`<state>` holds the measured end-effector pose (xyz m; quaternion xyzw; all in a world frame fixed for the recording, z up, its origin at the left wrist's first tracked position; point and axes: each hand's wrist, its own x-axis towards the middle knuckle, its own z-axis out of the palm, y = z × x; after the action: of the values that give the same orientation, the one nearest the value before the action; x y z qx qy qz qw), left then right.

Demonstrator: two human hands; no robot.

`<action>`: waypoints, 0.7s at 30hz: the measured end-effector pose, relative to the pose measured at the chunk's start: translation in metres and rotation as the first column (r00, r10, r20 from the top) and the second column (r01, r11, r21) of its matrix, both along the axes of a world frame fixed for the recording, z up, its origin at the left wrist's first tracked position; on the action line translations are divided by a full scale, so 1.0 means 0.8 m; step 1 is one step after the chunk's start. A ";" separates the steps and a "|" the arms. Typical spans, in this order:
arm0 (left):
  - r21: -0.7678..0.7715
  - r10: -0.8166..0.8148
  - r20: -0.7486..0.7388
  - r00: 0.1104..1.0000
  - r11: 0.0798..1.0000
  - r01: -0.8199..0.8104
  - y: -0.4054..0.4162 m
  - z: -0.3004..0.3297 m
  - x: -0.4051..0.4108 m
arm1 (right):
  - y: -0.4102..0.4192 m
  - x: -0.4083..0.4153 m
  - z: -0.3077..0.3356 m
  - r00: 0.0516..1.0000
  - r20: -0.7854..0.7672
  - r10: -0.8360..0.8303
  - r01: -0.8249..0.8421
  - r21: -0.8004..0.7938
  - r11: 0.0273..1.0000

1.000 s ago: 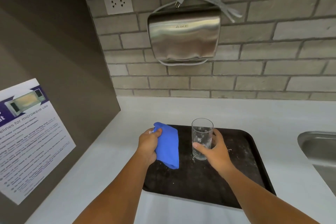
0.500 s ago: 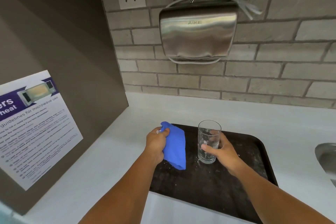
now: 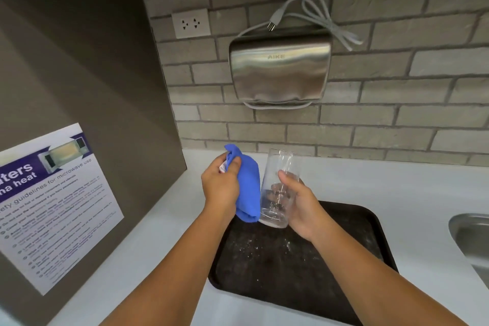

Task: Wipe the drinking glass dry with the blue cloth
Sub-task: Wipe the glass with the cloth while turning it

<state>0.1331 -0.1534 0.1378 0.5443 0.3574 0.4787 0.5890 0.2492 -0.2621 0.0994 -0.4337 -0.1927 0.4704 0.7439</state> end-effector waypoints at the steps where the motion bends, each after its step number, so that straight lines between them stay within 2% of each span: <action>1: 0.071 0.025 0.002 1.000 0.997 -0.025 -0.002 0.018 -0.002 | 0.002 -0.006 0.015 1.000 0.001 0.014 -0.014 -0.015 1.000; 5: 0.385 0.085 0.010 0.996 0.919 -0.082 -0.015 0.076 -0.012 | 0.010 -0.029 0.058 0.996 0.062 0.062 -0.057 -0.087 0.995; 7: 0.440 0.059 0.013 0.998 0.896 -0.059 -0.019 0.093 -0.017 | 0.015 -0.036 0.072 0.996 0.069 0.058 -0.052 -0.080 0.995; 9: 0.431 0.012 0.039 0.999 0.902 -0.028 -0.018 0.101 -0.023 | 0.018 -0.042 0.083 0.996 0.079 0.043 -0.037 -0.075 0.996; 14: 0.346 -0.020 0.076 0.997 0.938 -0.007 -0.003 0.104 -0.032 | 0.021 -0.050 0.088 0.995 0.097 -0.006 0.013 -0.078 0.997; 18: 0.108 -0.088 0.079 0.993 0.991 0.079 0.001 0.101 -0.037 | 0.021 -0.057 0.088 0.986 0.141 -0.094 0.108 -0.096 0.990; 21: -0.075 -0.167 0.141 0.976 0.981 0.179 0.001 0.094 -0.040 | 0.020 -0.059 0.087 0.972 0.197 -0.124 0.149 -0.114 0.982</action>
<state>0.1009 -0.1528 0.2133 0.5139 0.2889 0.4450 0.6742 0.2021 -0.2462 0.1686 -0.5357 -0.2017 0.3862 0.7234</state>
